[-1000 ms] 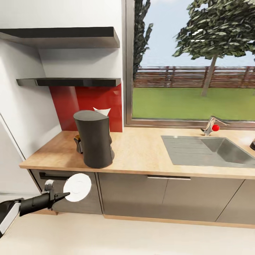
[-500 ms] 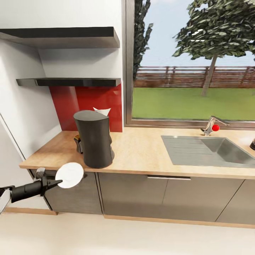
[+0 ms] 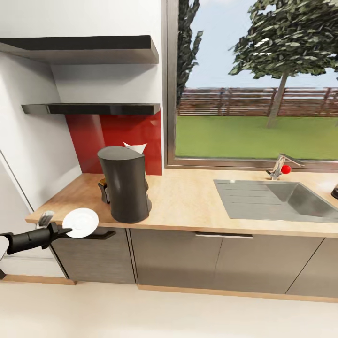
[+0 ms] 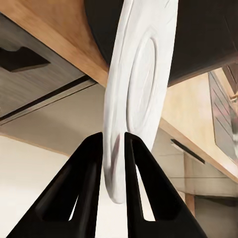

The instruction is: Set up a coffee station on the kitchen countertop: keep the coffee maker on the countertop, move the bottle of coffee from the kitchen shelf to the counter next to the coffee maker, place a paper coffee filter on top of the coffee maker, put the saucer next to the coffee maker with the coffee cup on the saucer, and place the electric kettle next to the coffee maker.

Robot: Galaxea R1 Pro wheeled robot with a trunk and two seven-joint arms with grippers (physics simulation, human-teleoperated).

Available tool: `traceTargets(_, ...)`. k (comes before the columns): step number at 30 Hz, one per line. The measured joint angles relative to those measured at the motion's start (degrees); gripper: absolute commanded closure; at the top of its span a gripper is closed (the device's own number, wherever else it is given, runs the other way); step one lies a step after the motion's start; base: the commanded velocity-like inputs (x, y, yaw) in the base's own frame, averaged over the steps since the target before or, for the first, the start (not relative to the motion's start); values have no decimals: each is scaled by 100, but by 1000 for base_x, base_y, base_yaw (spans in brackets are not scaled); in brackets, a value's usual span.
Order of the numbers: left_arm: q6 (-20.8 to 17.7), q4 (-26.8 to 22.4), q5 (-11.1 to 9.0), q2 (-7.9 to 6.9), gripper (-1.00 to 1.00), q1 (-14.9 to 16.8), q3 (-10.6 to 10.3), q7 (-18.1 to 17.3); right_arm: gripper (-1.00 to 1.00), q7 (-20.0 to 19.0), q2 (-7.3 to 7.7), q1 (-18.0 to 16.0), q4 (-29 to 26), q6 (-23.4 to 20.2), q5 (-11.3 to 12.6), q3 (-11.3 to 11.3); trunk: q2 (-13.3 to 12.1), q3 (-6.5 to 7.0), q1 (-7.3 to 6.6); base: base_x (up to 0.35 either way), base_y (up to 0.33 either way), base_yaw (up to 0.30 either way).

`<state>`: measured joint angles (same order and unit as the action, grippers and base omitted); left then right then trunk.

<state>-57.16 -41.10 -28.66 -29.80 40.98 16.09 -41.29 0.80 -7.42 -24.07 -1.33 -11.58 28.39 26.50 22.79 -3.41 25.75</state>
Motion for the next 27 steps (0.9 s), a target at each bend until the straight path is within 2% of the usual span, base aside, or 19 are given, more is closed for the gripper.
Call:
traceTargets(3,0,-15,-2,18,100,4,-3,0,-100,59,-19,38,2,8,1,0,0,-12,0,0,0,133)
traceTargets(7,0,1,13,25,100,0,3,0,-100,70,-23,52,1,7,2,0,1,-28,-3,252,69,75)
traceTargets(19,9,4,4,42,100,-25,5,-3,-100,55,-31,56,-9,7,3,1,1,-30,-2,256,239,1)
traceTargets(24,26,11,20,57,100,-56,-19,-8,-100,62,-32,55,1,9,2,0,0,-30,0,70,63,0)
traceTargets(26,38,13,20,126,100,-66,-33,-8,-100,65,-30,55,-1,9,4,0,0,-30,0,11,7,0)
traceTargets(27,46,14,20,219,100,-69,-39,-1,-100,68,-27,55,-2,9,7,0,0,-30,0,191,1,0)
